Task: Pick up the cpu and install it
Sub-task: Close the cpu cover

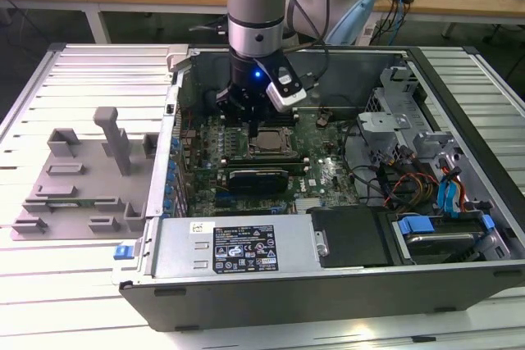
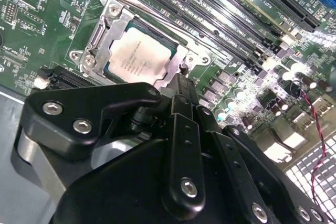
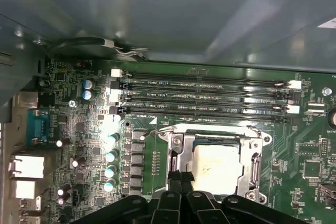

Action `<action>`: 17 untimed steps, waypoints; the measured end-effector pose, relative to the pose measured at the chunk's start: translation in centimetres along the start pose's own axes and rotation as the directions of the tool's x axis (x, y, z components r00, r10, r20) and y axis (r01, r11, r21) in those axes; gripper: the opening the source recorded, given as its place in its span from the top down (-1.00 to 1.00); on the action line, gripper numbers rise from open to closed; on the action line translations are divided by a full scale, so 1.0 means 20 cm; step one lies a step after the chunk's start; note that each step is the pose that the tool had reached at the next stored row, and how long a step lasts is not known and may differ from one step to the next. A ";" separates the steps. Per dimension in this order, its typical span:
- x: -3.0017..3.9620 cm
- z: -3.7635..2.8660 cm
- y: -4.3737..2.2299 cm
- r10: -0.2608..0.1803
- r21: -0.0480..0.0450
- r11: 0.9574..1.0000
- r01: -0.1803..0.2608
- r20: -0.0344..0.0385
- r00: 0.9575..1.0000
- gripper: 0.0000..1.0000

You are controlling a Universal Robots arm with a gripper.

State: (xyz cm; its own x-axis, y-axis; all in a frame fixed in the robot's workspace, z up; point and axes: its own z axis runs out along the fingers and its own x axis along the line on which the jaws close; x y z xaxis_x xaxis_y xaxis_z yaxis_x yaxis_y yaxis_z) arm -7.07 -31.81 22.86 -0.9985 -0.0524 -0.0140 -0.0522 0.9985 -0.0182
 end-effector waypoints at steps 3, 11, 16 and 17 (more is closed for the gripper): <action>0.000 -0.002 0.000 0.000 0.000 1.000 0.000 0.000 1.000 0.79; -0.058 -0.002 -0.003 0.000 0.000 1.000 0.000 0.000 1.000 0.79; -0.175 0.000 -0.012 0.000 0.000 1.000 0.000 0.000 1.000 0.79; -0.179 0.000 -0.012 0.000 0.000 1.000 0.000 0.000 1.000 0.79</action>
State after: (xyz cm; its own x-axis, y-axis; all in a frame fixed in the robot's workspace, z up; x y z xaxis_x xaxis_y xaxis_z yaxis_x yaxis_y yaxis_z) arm -3.49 -31.87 22.92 -0.9985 -0.0526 -0.0139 -0.0523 0.9985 -0.0182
